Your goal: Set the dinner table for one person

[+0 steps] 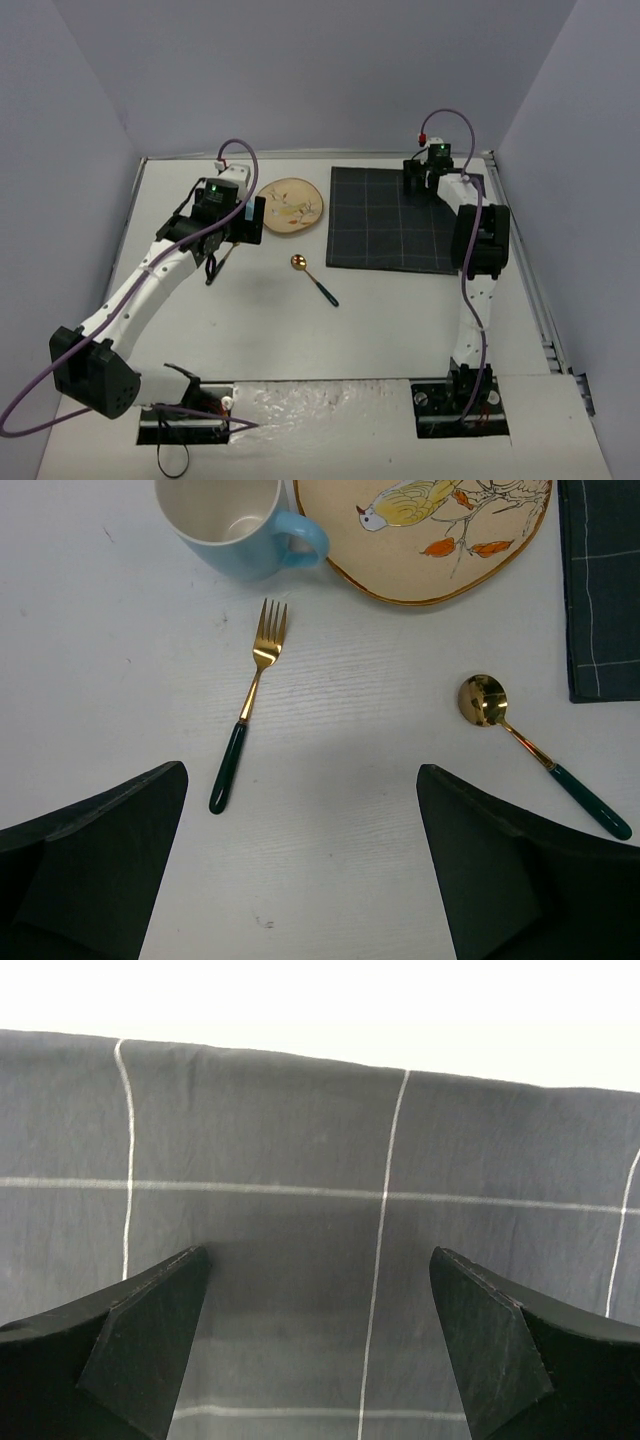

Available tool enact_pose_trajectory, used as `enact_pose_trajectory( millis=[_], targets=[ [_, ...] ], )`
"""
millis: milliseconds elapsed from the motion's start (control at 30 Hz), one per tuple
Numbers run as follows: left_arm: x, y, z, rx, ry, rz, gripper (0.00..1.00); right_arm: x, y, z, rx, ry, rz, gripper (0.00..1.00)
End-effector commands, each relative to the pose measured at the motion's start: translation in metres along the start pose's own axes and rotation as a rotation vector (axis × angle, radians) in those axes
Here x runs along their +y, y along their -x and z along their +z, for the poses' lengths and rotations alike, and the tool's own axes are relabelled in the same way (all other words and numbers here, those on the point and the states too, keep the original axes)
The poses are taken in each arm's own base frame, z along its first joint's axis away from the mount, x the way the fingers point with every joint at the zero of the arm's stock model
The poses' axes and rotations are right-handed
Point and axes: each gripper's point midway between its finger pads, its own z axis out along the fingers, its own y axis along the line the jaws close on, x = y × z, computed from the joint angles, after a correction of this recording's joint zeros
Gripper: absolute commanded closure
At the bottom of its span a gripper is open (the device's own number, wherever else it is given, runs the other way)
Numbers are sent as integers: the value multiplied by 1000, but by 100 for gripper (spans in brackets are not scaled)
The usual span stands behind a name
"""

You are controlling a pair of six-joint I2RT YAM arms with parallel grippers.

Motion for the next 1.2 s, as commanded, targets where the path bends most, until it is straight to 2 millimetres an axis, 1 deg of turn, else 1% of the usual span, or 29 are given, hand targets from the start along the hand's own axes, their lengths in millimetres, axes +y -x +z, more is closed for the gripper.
enact_pose_trajectory(
  millis=[0, 33, 67, 100, 133, 167, 200, 233, 367, 433, 567, 633, 800, 867, 1033, 1167],
  targets=[
    [4, 20, -8, -72, 10, -12, 3, -1, 85, -79, -182, 17, 33, 9],
    [4, 21, -9, -73, 10, -14, 3, -3, 89, -93, -195, 7, 58, 8],
    [4, 21, -9, -75, 8, -18, 3, -6, 89, -106, -201, -8, 80, 6],
    [4, 21, -10, -77, 7, -19, 3, -8, 99, -119, -230, -20, 85, 5],
    [4, 22, -11, -81, 6, -22, 3, -10, 83, -120, -200, -38, 142, 3],
    [4, 22, -12, -80, 6, -28, 3, -10, 65, -126, -172, -47, 170, 1],
    [4, 22, -12, -80, 6, -29, 3, -9, 64, -127, -174, -47, 186, 0],
    [4, 22, -13, -82, 5, -33, 3, -9, 57, -130, -168, -50, 197, 0],
    [3, 24, -15, -89, -5, -44, 3, -6, -10, -133, -55, -78, 293, 0],
    [2, 24, -16, -87, -10, -46, 3, 1, -26, -131, -47, -61, 325, 0],
    [1, 24, -17, -89, -17, -49, 3, 9, -52, -123, -15, -66, 309, 0],
    [1, 25, -18, -91, -18, -50, 3, 11, -60, -117, -5, -60, 291, 0],
    [1, 24, -17, -91, -14, -50, 3, 5, -68, -102, 6, -89, 246, 0],
    [2, 22, -16, -86, -12, -47, 3, 2, -75, -91, 28, -107, 230, 0],
    [3, 22, -15, -82, -5, -45, 3, 2, -86, -75, 62, -115, 221, 0],
    [3, 21, -13, -78, -3, -42, 3, 0, -84, -65, 66, -120, 201, 0]
  ],
)
